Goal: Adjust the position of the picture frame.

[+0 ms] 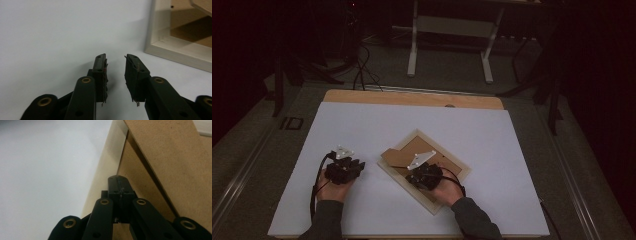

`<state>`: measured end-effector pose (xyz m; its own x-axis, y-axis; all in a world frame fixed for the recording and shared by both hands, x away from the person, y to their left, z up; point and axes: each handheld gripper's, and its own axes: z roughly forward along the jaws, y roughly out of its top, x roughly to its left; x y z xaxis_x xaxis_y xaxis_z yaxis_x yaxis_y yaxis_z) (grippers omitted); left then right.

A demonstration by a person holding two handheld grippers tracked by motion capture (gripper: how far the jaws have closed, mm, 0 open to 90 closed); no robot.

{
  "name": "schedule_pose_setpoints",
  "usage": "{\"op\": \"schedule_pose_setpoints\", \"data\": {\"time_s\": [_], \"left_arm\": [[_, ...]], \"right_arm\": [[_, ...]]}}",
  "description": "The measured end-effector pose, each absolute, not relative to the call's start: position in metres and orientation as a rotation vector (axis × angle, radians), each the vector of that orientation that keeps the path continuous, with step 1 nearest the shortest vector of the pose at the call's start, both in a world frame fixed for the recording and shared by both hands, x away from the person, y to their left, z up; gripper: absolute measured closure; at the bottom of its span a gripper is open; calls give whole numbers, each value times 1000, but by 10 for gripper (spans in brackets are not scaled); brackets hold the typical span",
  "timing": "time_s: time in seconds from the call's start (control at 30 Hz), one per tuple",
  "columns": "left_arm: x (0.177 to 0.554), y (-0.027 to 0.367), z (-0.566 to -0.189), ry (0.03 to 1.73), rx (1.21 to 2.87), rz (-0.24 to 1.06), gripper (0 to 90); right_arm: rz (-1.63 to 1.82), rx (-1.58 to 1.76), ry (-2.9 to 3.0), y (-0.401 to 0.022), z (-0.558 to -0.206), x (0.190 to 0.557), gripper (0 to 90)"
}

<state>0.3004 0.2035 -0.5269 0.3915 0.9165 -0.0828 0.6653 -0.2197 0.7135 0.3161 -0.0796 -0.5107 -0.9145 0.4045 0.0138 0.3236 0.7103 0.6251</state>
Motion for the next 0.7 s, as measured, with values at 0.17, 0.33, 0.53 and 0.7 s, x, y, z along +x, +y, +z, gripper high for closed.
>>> {"op": "schedule_pose_setpoints", "data": {"time_s": [0.17, 0.33, 0.53, 0.7], "left_arm": [[303, 192, -530, 1304, 1982, 448, 757], [309, 189, -531, 1301, 1972, 449, 838], [317, 179, -533, 1273, 1986, 455, 897], [321, 172, -535, 1255, 1989, 456, 898]], "right_arm": [[998, 637, 2756, -96, -509, 311, 900], [1014, 722, 2710, -121, -506, 310, 900], [1028, 827, 2658, -155, -505, 308, 900], [1039, 925, 2601, -181, -504, 307, 900]]}}
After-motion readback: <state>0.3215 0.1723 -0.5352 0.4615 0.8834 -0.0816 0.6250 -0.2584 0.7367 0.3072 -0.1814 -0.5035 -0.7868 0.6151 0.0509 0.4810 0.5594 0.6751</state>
